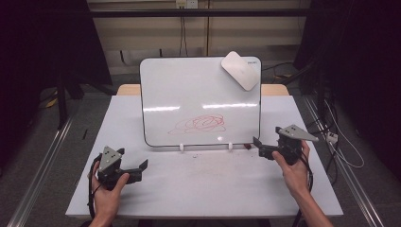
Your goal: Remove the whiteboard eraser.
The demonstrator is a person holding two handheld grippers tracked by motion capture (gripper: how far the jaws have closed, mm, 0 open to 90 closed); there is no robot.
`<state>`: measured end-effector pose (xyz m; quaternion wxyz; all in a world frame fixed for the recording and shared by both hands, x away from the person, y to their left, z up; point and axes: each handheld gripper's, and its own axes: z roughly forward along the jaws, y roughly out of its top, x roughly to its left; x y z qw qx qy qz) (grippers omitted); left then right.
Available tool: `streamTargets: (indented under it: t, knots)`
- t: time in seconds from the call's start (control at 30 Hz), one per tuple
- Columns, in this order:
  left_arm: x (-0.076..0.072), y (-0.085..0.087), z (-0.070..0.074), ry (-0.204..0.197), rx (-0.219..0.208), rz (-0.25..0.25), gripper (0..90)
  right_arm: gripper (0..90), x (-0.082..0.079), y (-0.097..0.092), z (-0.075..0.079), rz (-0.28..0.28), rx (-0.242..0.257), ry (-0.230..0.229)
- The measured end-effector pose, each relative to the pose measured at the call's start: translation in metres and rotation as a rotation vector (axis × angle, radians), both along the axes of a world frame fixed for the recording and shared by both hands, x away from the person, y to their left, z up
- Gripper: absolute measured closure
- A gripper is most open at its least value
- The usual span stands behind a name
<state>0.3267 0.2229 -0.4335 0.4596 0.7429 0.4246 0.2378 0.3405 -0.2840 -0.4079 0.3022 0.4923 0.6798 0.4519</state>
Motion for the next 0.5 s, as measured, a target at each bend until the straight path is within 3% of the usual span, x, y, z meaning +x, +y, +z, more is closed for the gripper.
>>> streamTargets:
  t: [0.27,0.5]
  knots:
    - [-0.003,-0.001,0.001,-0.003,0.012,0.000,4.2,8.1,0.027,0.010,0.030,0.036,0.018,-0.069]
    - [-0.002,-0.001,0.002,-0.023,0.031,-0.007,4.2,6.5,0.046,0.024,0.045,0.059,-0.044,-0.094]
